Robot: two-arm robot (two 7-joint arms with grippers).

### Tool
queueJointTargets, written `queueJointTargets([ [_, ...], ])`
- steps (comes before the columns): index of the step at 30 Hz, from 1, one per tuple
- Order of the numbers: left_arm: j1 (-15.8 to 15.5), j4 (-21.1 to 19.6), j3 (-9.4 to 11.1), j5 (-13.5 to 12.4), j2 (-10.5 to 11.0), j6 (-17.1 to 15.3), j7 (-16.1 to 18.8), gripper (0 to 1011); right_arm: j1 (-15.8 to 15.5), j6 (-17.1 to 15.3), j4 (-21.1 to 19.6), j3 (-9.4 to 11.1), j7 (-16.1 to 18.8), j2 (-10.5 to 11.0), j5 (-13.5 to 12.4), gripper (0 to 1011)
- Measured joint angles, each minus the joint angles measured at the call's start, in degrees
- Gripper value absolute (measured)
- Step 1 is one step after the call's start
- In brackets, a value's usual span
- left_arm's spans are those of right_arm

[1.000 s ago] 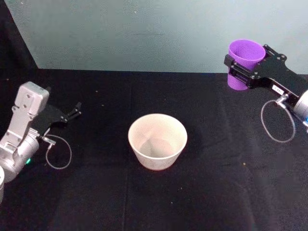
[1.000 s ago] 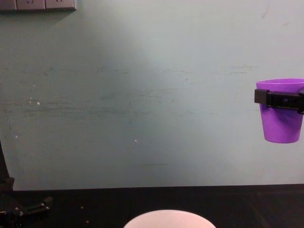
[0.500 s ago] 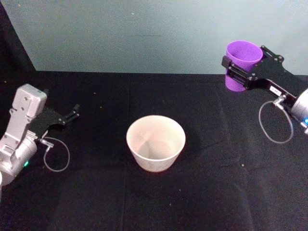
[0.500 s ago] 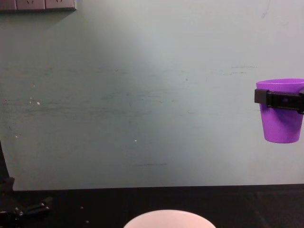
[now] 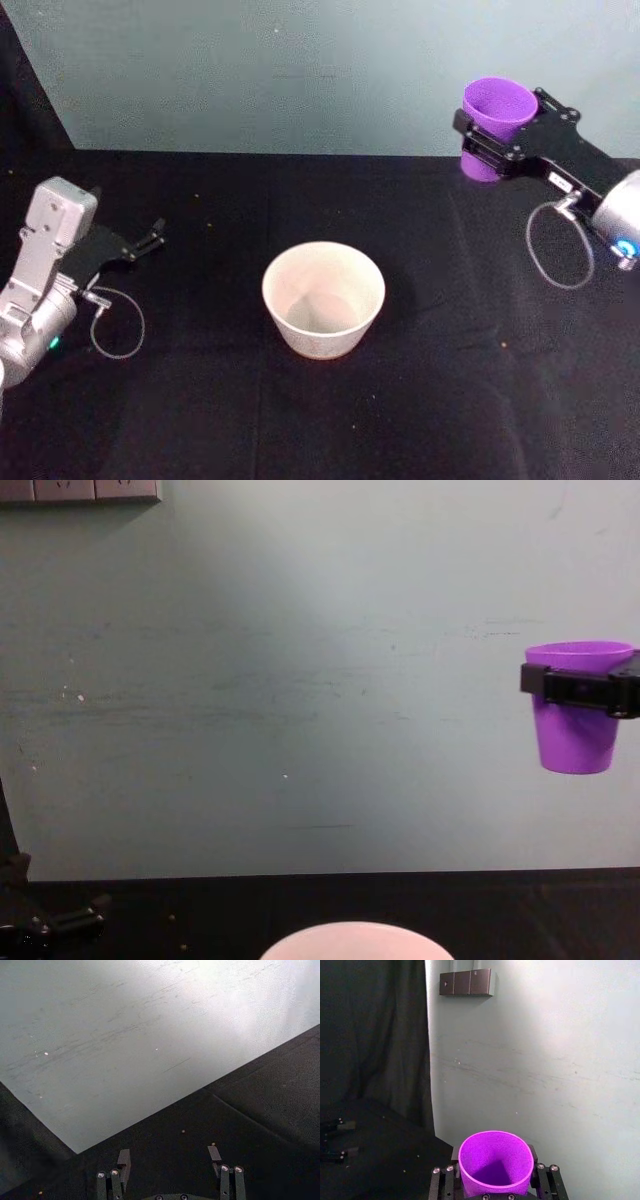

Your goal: Pick up the cup and pour the mung beans from the cup into the bowl.

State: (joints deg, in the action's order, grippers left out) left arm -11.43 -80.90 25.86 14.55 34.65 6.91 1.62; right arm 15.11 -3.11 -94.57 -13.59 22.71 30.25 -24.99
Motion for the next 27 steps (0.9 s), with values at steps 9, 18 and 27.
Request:
queueJointTargets([
  [9,0.0,0.0,0.0,0.0,0.0,0.0,0.0,1000,5.4,2.1,5.2,-5.4,-0.4,-2.1,8.4,750],
  [18,0.0,0.0,0.0,0.0,0.0,0.0,0.0,1000,9.4,3.3,10.1,-11.8,-0.9,-3.0,20.6,750],
  [27,0.0,0.0,0.0,0.0,0.0,0.0,0.0,1000,9.6,4.5,9.6,-17.0,-6.9,-2.4,35.5,750],
])
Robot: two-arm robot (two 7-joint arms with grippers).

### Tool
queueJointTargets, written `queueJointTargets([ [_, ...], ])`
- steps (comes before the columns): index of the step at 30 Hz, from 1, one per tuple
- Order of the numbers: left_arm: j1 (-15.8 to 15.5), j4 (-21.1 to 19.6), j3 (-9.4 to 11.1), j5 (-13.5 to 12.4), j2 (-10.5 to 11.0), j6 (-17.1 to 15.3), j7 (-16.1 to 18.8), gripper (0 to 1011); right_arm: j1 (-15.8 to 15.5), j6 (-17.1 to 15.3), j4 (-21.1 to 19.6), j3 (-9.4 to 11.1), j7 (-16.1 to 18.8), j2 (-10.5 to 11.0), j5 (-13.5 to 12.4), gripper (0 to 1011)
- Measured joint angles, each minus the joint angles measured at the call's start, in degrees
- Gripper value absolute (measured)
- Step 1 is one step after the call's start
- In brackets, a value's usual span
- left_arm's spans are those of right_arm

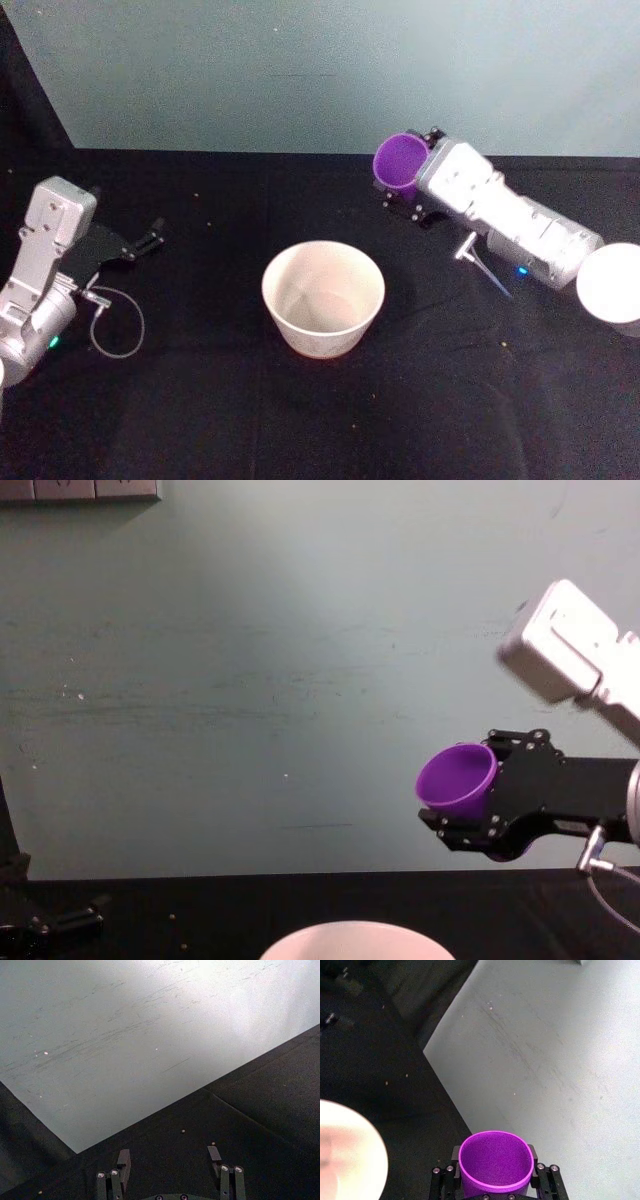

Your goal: Pick up the cup and pour the mung beans from the cup into the bowl.

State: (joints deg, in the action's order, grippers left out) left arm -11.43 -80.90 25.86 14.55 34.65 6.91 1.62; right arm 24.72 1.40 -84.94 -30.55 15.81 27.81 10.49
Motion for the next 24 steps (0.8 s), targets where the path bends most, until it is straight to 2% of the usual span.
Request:
queueJointTargets([
  [7,0.0,0.0,0.0,0.0,0.0,0.0,0.0,1000,-1.0,0.1,-2.9,-3.6,-4.4,1.2,11.5,750],
  [10,0.0,0.0,0.0,0.0,0.0,0.0,0.0,1000,-1.1,0.0,-3.3,-4.6,-5.3,1.6,15.0,750],
  [13,0.0,0.0,0.0,0.0,0.0,0.0,0.0,1000,-1.1,0.1,-3.5,-5.4,-5.6,1.9,17.3,750],
  [16,0.0,0.0,0.0,0.0,0.0,0.0,0.0,1000,-0.9,0.7,-3.8,-6.7,-5.9,2.5,21.2,750],
  [20,0.0,0.0,0.0,0.0,0.0,0.0,0.0,1000,-0.7,1.0,-4.1,-7.6,-6.4,2.9,24.3,750],
  [21,0.0,0.0,0.0,0.0,0.0,0.0,0.0,1000,-0.7,1.0,-4.2,-8.0,-6.7,3.1,25.9,750],
  [24,0.0,0.0,0.0,0.0,0.0,0.0,0.0,1000,-0.5,0.9,-4.4,-8.7,-7.1,3.3,28.6,750],
])
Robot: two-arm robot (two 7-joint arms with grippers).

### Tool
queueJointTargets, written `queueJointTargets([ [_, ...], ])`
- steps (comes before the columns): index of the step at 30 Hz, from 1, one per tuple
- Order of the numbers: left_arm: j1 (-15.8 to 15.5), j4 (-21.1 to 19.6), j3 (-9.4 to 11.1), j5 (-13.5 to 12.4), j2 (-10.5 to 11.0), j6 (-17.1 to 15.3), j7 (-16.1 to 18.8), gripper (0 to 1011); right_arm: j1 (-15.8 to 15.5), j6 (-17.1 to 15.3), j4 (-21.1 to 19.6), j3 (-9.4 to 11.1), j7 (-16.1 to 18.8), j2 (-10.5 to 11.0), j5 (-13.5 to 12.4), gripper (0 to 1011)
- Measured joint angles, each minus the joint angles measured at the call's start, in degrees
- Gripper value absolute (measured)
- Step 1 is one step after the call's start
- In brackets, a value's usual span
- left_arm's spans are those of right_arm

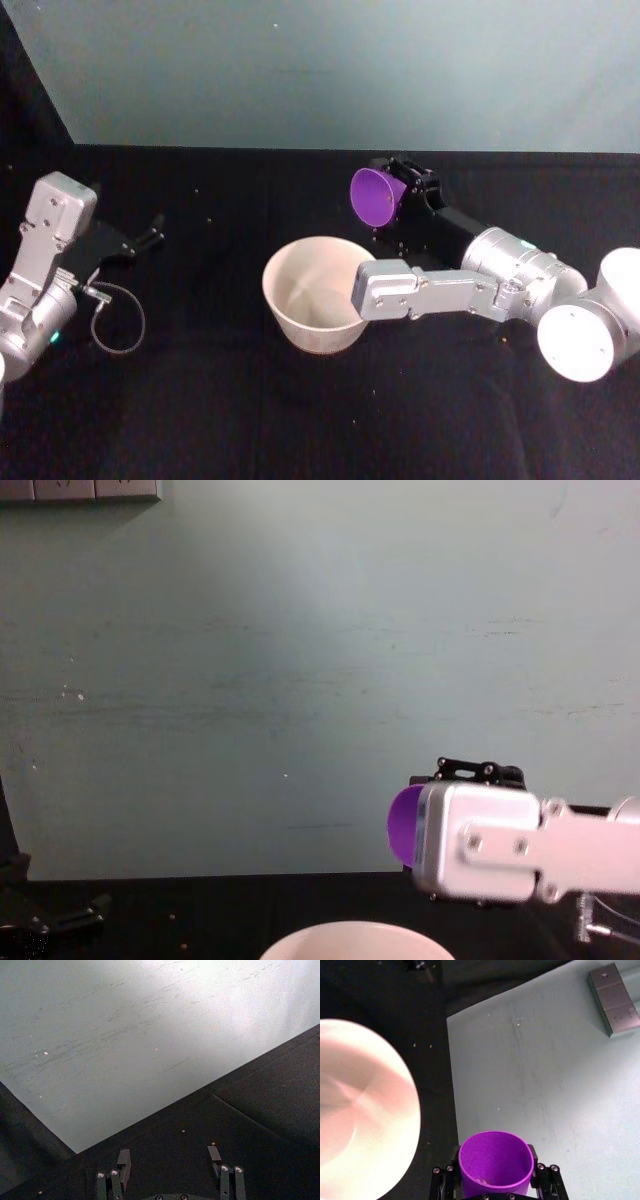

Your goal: Pick up the cup and pour the mung beans from the cup into the bowl.

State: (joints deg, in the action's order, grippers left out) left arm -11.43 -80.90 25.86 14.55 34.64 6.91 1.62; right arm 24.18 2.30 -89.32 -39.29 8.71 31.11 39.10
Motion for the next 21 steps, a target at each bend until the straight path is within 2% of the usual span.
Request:
queueJointTargets([
  [5,0.0,0.0,0.0,0.0,0.0,0.0,0.0,1000,0.0,-0.4,-0.2,-1.2,-0.8,0.2,4.6,750],
  [21,0.0,0.0,0.0,0.0,0.0,0.0,0.0,1000,-0.8,-0.2,-1.4,-3.3,-2.2,0.8,13.9,750],
])
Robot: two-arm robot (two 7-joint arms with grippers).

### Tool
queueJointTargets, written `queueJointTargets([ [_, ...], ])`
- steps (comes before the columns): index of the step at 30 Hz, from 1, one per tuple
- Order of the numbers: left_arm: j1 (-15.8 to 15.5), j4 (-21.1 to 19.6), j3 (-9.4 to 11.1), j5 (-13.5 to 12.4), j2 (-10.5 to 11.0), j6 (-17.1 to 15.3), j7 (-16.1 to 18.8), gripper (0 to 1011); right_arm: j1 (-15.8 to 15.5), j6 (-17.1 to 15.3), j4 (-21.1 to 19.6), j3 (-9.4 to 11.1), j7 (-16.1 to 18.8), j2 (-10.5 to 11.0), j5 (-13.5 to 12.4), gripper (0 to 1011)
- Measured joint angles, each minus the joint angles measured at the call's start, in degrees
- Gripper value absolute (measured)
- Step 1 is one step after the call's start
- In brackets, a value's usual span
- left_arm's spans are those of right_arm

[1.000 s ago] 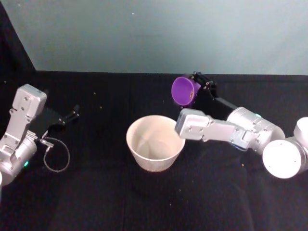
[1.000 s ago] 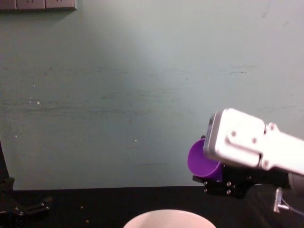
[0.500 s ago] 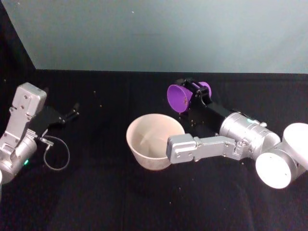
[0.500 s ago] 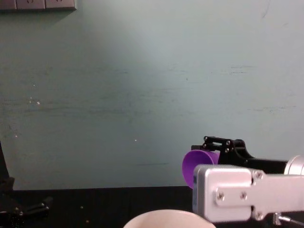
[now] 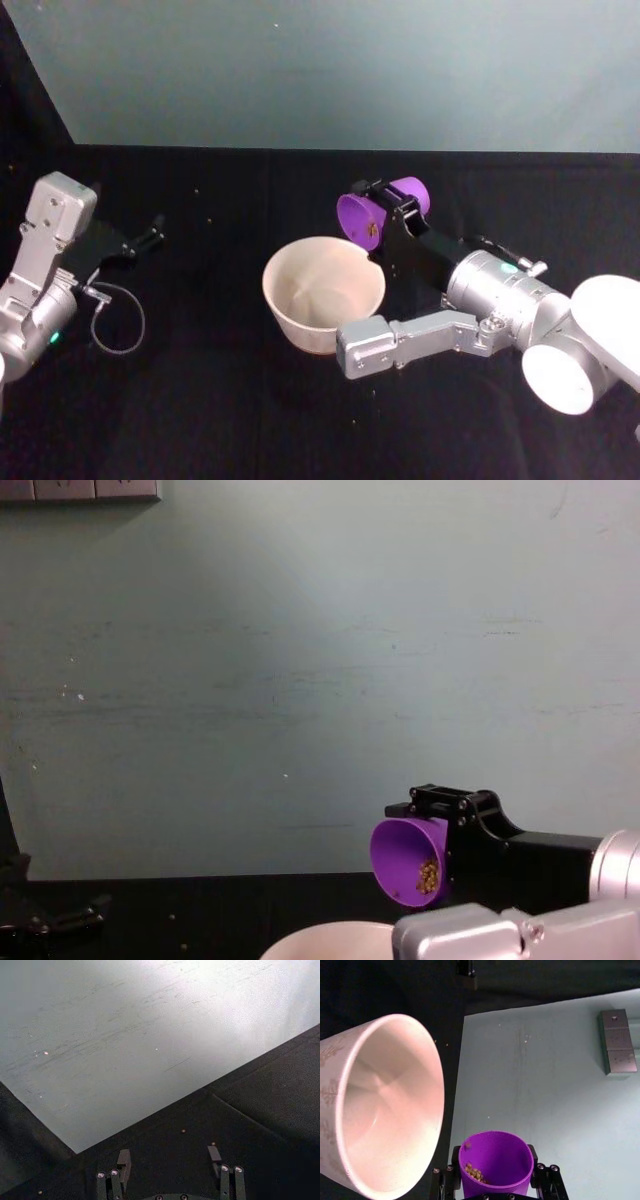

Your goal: Pick up the cup and pour the mung beans from the cup into the bowl.

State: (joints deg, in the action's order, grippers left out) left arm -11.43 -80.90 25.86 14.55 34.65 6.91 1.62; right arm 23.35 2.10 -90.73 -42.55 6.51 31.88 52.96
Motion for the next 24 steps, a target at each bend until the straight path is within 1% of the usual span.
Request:
queueJointTargets([
  [1,0.0,0.0,0.0,0.0,0.0,0.0,0.0,1000,-0.1,0.0,0.0,-0.1,-0.3,0.0,0.9,750],
  [3,0.0,0.0,0.0,0.0,0.0,0.0,0.0,1000,-0.1,0.0,0.0,-0.1,-0.5,0.0,1.6,750],
  [4,0.0,0.0,0.0,0.0,0.0,0.0,0.0,1000,-0.2,-0.1,-0.1,-0.2,-0.9,-0.1,2.4,750],
  [7,0.0,0.0,0.0,0.0,0.0,0.0,0.0,1000,-0.3,-0.3,-0.2,-0.4,-1.4,-0.1,3.8,750],
  [8,0.0,0.0,0.0,0.0,0.0,0.0,0.0,1000,-0.3,-0.5,-0.2,-0.5,-1.7,-0.2,5.0,750],
  [10,0.0,0.0,0.0,0.0,0.0,0.0,0.0,1000,-0.3,-0.7,-0.2,-0.7,-2.1,-0.3,6.4,750],
  [17,0.0,0.0,0.0,0.0,0.0,0.0,0.0,1000,-0.6,-1.4,0.0,-0.8,-2.5,-0.8,9.3,750],
  [18,0.0,0.0,0.0,0.0,0.0,0.0,0.0,1000,-0.6,-1.4,0.0,-0.8,-2.5,-0.8,9.3,750],
  [22,0.0,0.0,0.0,0.0,0.0,0.0,0.0,1000,-0.7,-1.8,0.2,-0.9,-2.7,-1.1,10.8,750],
  [24,0.0,0.0,0.0,0.0,0.0,0.0,0.0,1000,-0.6,-1.9,0.5,-1.1,-3.0,-1.2,11.9,750],
])
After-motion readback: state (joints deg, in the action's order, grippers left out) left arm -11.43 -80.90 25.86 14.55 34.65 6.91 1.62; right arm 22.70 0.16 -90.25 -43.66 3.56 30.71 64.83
